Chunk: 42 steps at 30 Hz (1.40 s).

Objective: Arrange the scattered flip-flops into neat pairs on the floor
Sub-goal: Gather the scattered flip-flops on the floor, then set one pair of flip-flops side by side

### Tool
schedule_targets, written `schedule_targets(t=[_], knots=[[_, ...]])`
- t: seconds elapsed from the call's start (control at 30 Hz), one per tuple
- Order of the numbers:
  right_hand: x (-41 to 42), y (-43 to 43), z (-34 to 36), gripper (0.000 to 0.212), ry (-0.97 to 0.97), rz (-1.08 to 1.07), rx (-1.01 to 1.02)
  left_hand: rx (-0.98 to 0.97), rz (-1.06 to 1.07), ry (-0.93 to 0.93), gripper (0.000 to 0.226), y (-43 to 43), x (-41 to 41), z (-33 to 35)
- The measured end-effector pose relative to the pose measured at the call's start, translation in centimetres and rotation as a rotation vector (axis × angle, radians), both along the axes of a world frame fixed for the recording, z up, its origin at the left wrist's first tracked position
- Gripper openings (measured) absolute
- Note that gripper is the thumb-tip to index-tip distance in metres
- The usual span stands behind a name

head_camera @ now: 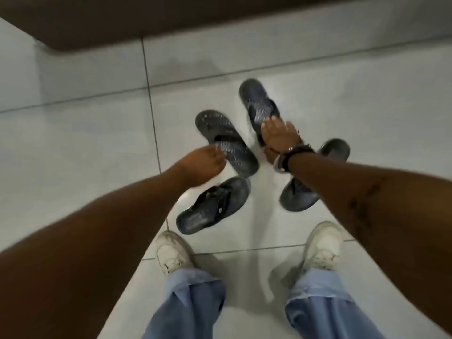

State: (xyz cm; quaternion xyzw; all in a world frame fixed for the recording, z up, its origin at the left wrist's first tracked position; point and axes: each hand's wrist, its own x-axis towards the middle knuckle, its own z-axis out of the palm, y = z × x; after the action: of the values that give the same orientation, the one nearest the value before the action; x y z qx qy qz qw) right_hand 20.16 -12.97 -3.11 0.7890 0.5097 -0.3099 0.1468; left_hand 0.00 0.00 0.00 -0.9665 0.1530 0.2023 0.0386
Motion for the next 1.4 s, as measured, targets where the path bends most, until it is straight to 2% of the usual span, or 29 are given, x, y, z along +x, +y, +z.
schedule_targets(t=[0.1, 0.13, 0.2, 0.27, 0.33, 0.47, 0.6, 0.7, 0.83, 1.0, 1.1, 1.17, 1.23, 1.3, 1.37, 1.4], knots=[[1.4, 1.7, -6.2, 0.05, -0.074, -0.025, 0.075, 0.076, 0.01, 0.062, 0.037, 1.4, 2.3, -5.0], [1.5, 2.0, -7.3, 0.045, -0.084, -0.027, 0.084, 0.126, -0.028, 0.014, 0.034, 2.0, 3.2, -5.6], [1.3, 2.1, -8.9, 0.033, -0.127, -0.023, 0.159, 0.163, -0.109, 0.081, 0.019, 2.3, 3.5, -7.5], [0.9, 2.3, -9.0, 0.024, -0.178, -0.012, 0.242, 0.187, -0.113, 0.133, 0.021, 2.8, 3.1, -8.1], [0.9, 2.9, -8.6, 0.023, -0.202, -0.022, 0.213, 0.184, -0.048, 0.165, 0.02, 3.3, 3.2, -8.7], [1.0, 5.7, -6.7, 0.029, -0.07, -0.135, 0.078, 0.111, 0.435, 0.196, 0.016, 4.4, 2.1, -7.9], [-1.5, 7.6, -4.6, 0.032, 0.037, -0.242, 0.155, -0.001, 1.146, 0.081, 0.018, 5.1, -0.2, -7.4], [-4.8, 8.8, -3.4, 0.036, 0.117, -0.199, 0.167, -0.11, 1.568, -0.011, 0.016, 5.2, -2.2, -8.4], [-9.7, 10.2, -4.3, 0.035, 0.178, -0.086, 0.096, -0.274, 1.761, -0.002, 0.016, 4.5, -3.4, -9.9], [-12.9, 10.6, -6.4, 0.033, 0.16, 0.071, 0.036, -0.319, 1.668, 0.061, 0.023, 3.6, -3.9, -10.0], [-12.2, 9.2, -6.0, 0.036, 0.21, 0.035, 0.201, -0.314, 1.669, -0.102, 0.026, 2.7, -4.0, -9.2], [-10.6, 7.1, -4.9, 0.035, 0.194, 0.021, 0.32, -0.229, 1.697, -0.245, 0.029, 1.1, -4.4, -8.1], [-7.7, 3.9, -3.9, 0.035, 0.111, -0.035, 0.309, -0.166, 1.842, -0.283, 0.03, -1.9, -4.7, -7.1], [-4.4, 0.2, -3.0, 0.035, 0.002, -0.149, 0.204, -0.117, 2.107, -0.136, 0.035, -5.3, -4.4, -6.1], [-1.0, -3.9, -2.7, 0.035, -0.096, -0.286, 0.038, -0.175, 2.378, 0.093, 0.052, -8.6, -4.0, -5.2], [0.5, -6.0, -2.7, 0.036, -0.121, -0.356, -0.044, -0.232, 2.441, 0.168, 0.057, -9.7, -3.8, -5.1]])
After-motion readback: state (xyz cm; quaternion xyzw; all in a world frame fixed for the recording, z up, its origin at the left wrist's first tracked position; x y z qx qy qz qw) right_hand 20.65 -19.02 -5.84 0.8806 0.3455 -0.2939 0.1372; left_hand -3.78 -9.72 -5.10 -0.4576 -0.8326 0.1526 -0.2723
